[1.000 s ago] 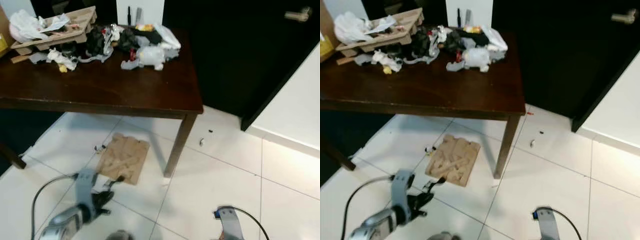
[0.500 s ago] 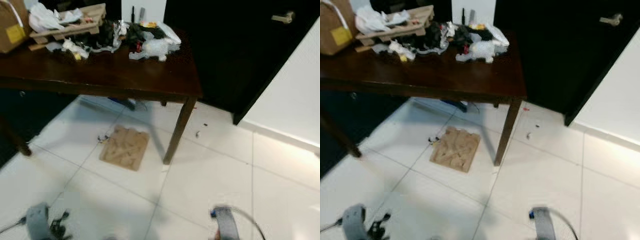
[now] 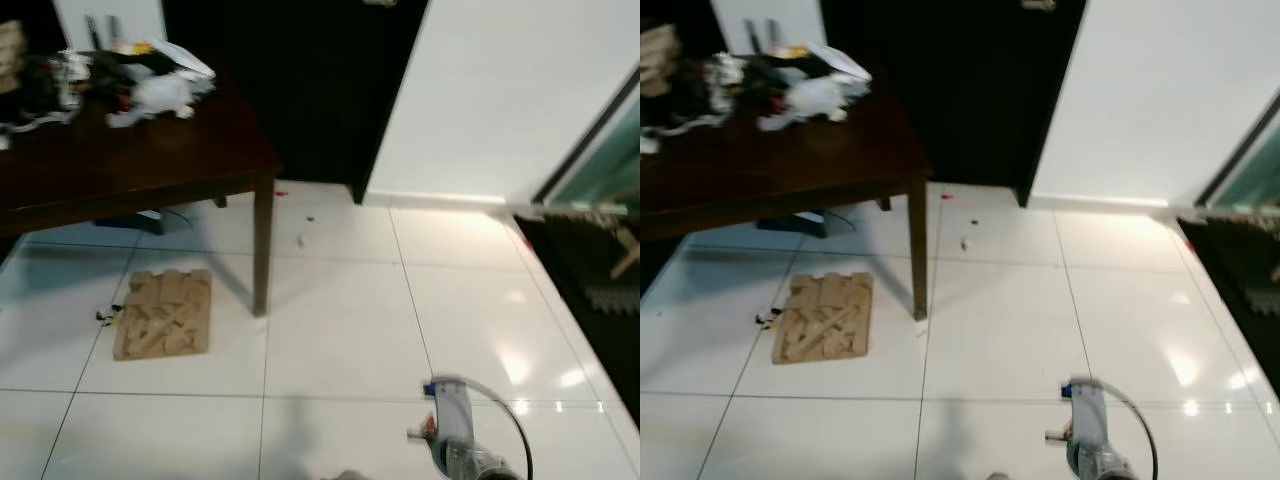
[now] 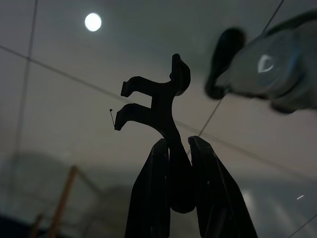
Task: Picking trash to rubbish bin
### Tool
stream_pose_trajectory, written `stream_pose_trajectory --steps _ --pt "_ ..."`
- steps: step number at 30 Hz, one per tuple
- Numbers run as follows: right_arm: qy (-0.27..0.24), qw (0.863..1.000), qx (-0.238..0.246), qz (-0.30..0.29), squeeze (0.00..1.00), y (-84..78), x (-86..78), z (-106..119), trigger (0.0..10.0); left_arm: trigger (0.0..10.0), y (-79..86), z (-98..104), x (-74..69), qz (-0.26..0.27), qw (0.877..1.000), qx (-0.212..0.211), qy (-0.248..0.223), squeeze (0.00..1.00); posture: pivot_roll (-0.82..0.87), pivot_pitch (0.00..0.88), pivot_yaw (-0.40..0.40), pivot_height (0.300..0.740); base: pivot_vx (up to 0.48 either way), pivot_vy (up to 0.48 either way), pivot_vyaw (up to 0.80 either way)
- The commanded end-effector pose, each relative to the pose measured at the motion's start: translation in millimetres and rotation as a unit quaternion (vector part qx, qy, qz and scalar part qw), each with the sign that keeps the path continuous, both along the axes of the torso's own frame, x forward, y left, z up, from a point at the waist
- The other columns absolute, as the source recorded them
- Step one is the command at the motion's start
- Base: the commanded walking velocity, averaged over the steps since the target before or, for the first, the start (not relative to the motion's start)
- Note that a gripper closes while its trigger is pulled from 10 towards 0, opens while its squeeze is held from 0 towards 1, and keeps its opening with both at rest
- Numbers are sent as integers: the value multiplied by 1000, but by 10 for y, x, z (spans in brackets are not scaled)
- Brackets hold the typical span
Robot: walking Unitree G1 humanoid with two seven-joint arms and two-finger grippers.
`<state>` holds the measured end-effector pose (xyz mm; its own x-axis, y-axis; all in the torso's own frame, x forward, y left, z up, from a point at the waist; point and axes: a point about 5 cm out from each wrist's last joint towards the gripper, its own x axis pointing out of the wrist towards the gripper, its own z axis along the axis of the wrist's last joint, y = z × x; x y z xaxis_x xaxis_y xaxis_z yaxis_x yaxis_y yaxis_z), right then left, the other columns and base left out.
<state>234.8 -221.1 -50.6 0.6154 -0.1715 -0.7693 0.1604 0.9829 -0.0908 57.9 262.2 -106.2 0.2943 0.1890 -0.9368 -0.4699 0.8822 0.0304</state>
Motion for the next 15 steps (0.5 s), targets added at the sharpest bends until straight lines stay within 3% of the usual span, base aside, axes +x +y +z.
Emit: stream_pose_trajectory --steps 1,4,8,9,15 --pt "-3 1000 0 -16 0 -56 -11 6 10000 10000 -45 -12 15 -8 1000 -1 -1 0 205 128 -52 740 0 0 -781" --pt "-42 999 7 -29 0 -80 187 155 10000 10000 -51 7 136 -58 998 14 -4 0 207 118 -60 740 0 0 -781" --pt "-66 997 15 -37 0 -89 296 243 10000 10000 -58 17 200 -93 995 24 -4 0 205 115 -60 740 0 0 -781" --pt "-103 994 23 -40 0 -90 468 394 10000 10000 -64 29 271 -111 993 32 -7 0 199 107 -61 740 0 0 -781" --pt "-157 986 38 -48 0 -106 695 626 10000 10000 -88 31 305 -113 993 27 -14 0 197 103 -62 740 0 0 -781"
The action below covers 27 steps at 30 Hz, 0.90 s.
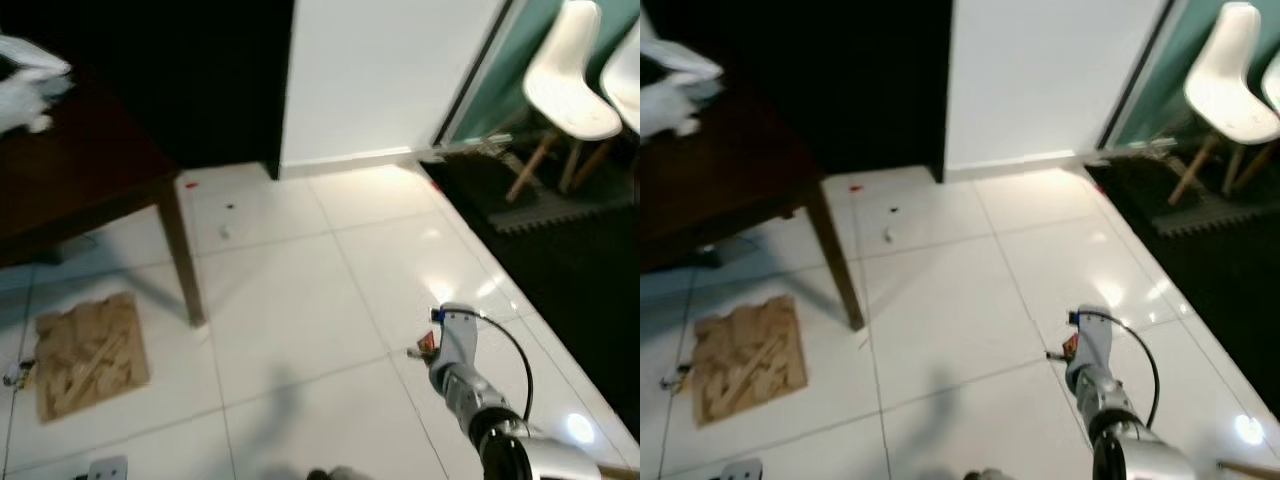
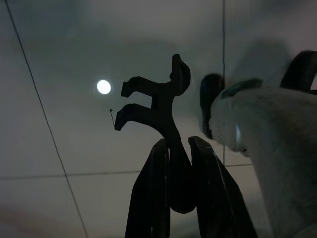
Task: Picking trash to rubbish bin
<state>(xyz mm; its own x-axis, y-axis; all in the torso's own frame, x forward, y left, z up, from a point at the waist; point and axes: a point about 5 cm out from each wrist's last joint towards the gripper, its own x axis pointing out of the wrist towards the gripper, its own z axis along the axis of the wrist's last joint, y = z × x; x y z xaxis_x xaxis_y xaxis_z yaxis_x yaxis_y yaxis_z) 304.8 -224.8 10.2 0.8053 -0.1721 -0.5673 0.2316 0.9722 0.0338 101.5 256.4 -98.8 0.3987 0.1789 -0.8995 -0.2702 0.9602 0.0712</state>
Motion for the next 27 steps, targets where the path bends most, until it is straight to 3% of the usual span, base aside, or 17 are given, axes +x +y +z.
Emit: stream_pose_trajectory --steps 1,3,5,14,16,27 --pt "-16 1000 11 -18 0 -73 25 52 10000 10000 -36 -44 -132 -5 1000 -7 21 0 197 103 -62 740 0 0 -781" --pt "-28 999 14 -18 0 -73 71 104 10000 10000 -46 -47 -137 -8 1000 -7 21 0 196 104 -61 740 0 0 -784" --pt "-65 998 24 -11 0 -41 217 270 10000 10000 -75 -58 -156 -14 1000 -9 21 0 195 105 -62 740 0 0 -781" --pt "-118 992 42 10 0 53 422 525 10000 10000 -110 -68 -162 -12 1000 -15 17 0 196 102 -68 740 0 0 -781" --pt "-153 987 47 34 0 132 551 708 10000 10000 -138 -68 -135 -13 1000 -22 12 0 198 98 -69 740 0 0 -781" --pt "-221 971 62 69 0 242 743 1056 10000 10000 -171 -70 -99 1 999 -32 5 0 207 96 -73 740 0 0 -781"
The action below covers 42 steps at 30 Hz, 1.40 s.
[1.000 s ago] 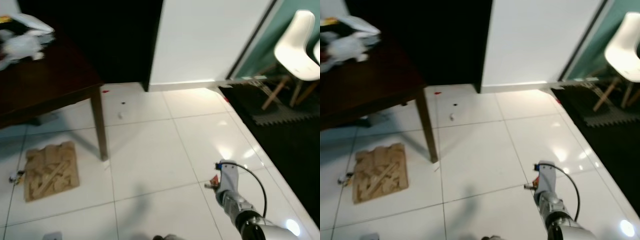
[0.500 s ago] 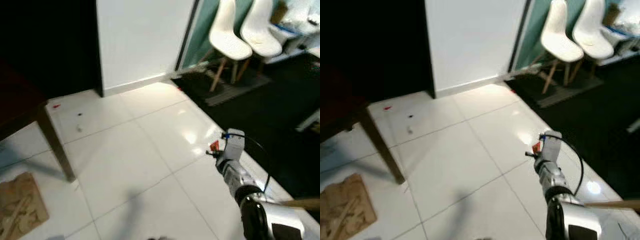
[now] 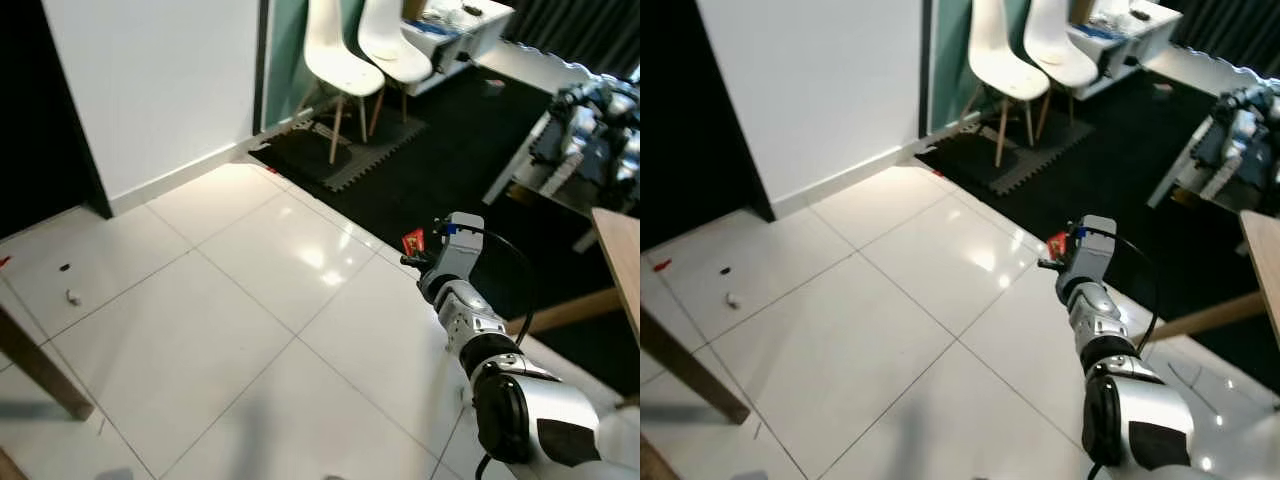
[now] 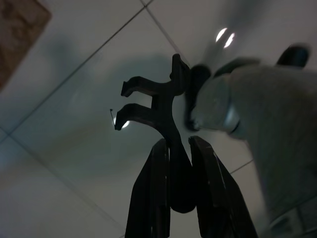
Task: Picking trash to rubbish bin
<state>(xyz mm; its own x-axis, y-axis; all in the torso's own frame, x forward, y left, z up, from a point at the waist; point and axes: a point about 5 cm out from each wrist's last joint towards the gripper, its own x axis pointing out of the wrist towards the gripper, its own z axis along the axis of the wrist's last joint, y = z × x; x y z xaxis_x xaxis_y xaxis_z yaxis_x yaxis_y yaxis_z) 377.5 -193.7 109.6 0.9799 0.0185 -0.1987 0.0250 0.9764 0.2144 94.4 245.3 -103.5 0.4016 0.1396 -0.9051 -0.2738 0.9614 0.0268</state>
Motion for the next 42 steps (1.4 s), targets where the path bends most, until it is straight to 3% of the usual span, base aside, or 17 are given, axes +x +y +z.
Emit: stream_pose_trajectory --steps 1,24,34,42 --pt "-20 1000 5 -7 0 -66 29 92 10000 10000 -63 -24 -24 0 1000 -10 7 0 207 96 -73 740 0 0 -781" --pt "-104 993 33 32 0 25 164 460 10000 10000 -97 -21 23 1 1000 -15 -1 0 202 96 -75 740 0 0 -787" --pt "-207 972 89 66 0 85 229 843 10000 10000 -87 -27 -14 -4 1000 -12 5 0 203 108 -69 740 0 -270 -160" --pt "-265 957 90 74 0 36 255 1148 10000 10000 -100 -30 -11 -10 1000 -12 7 0 195 106 -67 740 0 -411 0"
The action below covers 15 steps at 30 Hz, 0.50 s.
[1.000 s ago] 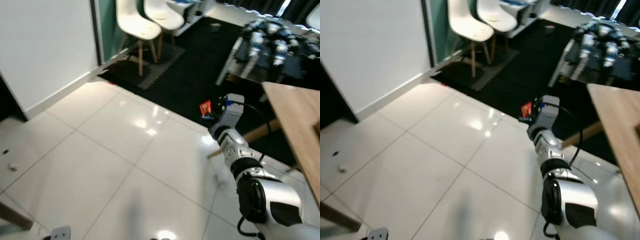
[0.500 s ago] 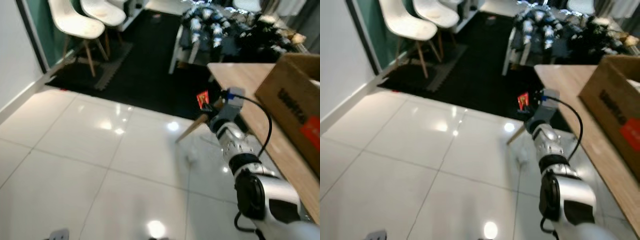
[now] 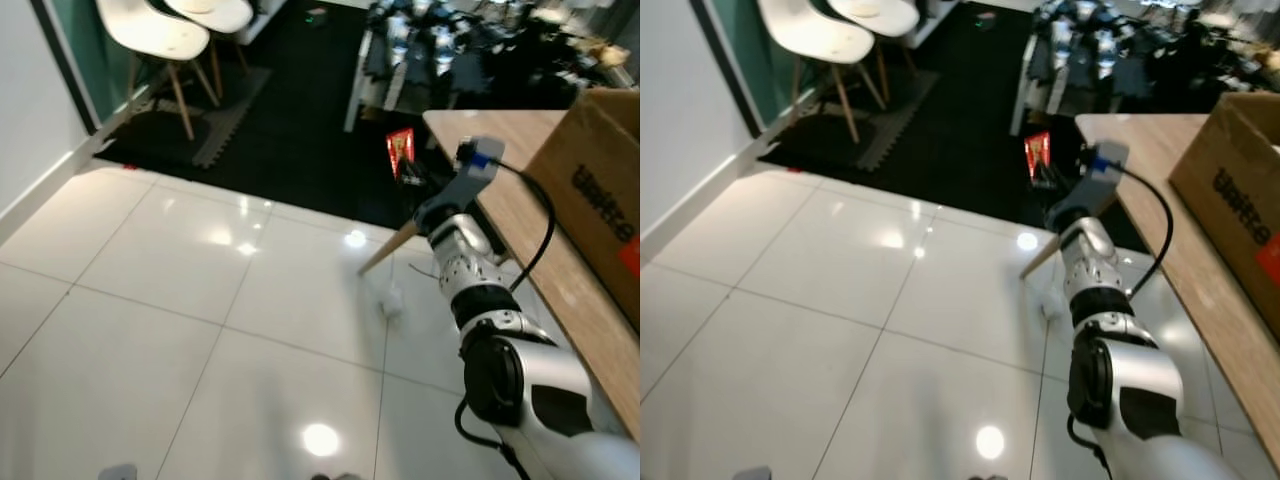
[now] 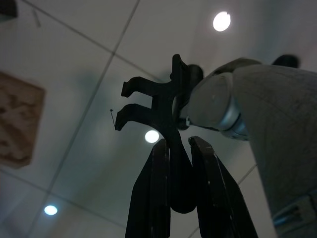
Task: Picking trash to rubbish bin
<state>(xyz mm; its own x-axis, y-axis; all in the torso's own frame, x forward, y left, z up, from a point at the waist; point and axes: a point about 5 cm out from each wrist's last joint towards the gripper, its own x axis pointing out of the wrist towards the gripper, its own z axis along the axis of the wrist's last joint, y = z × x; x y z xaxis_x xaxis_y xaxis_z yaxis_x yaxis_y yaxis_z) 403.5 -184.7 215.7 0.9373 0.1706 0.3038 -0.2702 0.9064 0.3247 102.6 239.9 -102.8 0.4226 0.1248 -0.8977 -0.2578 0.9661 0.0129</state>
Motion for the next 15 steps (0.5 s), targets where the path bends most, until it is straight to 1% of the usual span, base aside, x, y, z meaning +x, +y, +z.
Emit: stream_pose_trajectory --steps 1,2,3,7,8,9,10,12,15 --pt "-21 1000 6 -8 0 -54 -4 87 10000 10000 -47 -37 -93 -1 1000 -8 18 0 195 106 -67 740 0 -416 0" --pt "-35 999 5 -12 0 -85 -1 167 10000 10000 -48 -36 -85 -2 1000 -8 17 0 195 103 -67 740 0 -412 0" --pt "-35 999 5 -12 0 -85 -1 167 10000 10000 -48 -36 -85 -2 1000 -8 17 0 195 103 -67 740 0 -412 0" --pt "-101 993 -20 -52 0 -258 -24 554 10000 10000 -31 -16 -26 -5 1000 -7 8 0 192 98 -65 740 0 -420 0" --pt "-101 993 -20 -52 0 -258 -24 554 10000 10000 -31 -16 -26 -5 1000 -7 8 0 192 98 -65 740 0 -420 0" --pt "-114 991 -28 -61 0 -291 -36 636 10000 10000 -20 -8 -5 -5 1000 -6 4 0 192 98 -65 740 0 -416 0" --pt "-114 991 -28 -61 0 -291 -36 636 10000 10000 -20 -8 -5 -5 1000 -6 4 0 192 98 -65 740 0 -416 0" --pt "-138 986 -48 -84 0 -357 -63 816 10000 10000 8 17 56 -3 1000 -3 -8 0 187 95 -65 740 0 -420 0" --pt "-165 976 -75 -120 0 -443 -116 1052 10000 10000 47 79 217 -3 999 0 -38 0 185 93 -65 740 0 -411 0"
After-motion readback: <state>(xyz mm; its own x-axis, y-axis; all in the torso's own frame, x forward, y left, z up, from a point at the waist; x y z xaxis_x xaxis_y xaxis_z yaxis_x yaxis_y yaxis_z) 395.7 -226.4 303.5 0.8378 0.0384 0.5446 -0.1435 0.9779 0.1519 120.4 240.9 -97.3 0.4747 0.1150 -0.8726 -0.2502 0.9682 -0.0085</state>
